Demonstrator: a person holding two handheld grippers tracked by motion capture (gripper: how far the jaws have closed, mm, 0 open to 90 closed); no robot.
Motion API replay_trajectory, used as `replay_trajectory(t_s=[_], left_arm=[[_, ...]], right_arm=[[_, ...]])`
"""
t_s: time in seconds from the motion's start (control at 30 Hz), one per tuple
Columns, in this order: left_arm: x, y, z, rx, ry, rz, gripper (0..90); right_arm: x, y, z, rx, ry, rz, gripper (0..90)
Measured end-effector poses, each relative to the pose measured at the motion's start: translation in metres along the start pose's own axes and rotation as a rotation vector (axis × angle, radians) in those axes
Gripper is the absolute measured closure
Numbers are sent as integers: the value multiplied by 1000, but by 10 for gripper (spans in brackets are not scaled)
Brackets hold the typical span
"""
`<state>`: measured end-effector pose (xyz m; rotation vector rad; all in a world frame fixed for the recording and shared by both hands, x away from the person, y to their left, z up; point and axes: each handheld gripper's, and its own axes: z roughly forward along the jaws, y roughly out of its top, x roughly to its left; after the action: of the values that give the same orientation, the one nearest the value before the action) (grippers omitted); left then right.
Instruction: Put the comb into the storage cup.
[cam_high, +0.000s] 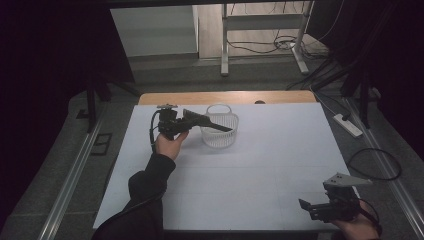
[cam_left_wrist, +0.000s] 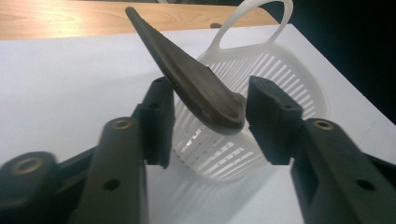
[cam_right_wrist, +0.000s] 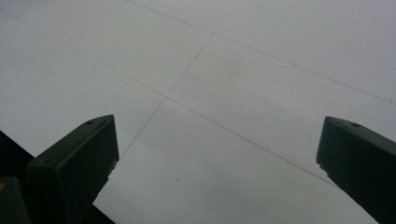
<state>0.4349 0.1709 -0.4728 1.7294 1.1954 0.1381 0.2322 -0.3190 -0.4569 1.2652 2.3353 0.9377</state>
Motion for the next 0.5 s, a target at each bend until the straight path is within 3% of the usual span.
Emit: replay_trajectory(t_s=[0.27, 0.5], left_arm=[[-3, 0, 2, 3, 21, 45, 353], [-6, 2, 3, 15, -2, 75, 196]], right_arm=[[0, 0, 0, 0, 1, 2, 0], [0, 0, 0, 0, 1, 1, 0]])
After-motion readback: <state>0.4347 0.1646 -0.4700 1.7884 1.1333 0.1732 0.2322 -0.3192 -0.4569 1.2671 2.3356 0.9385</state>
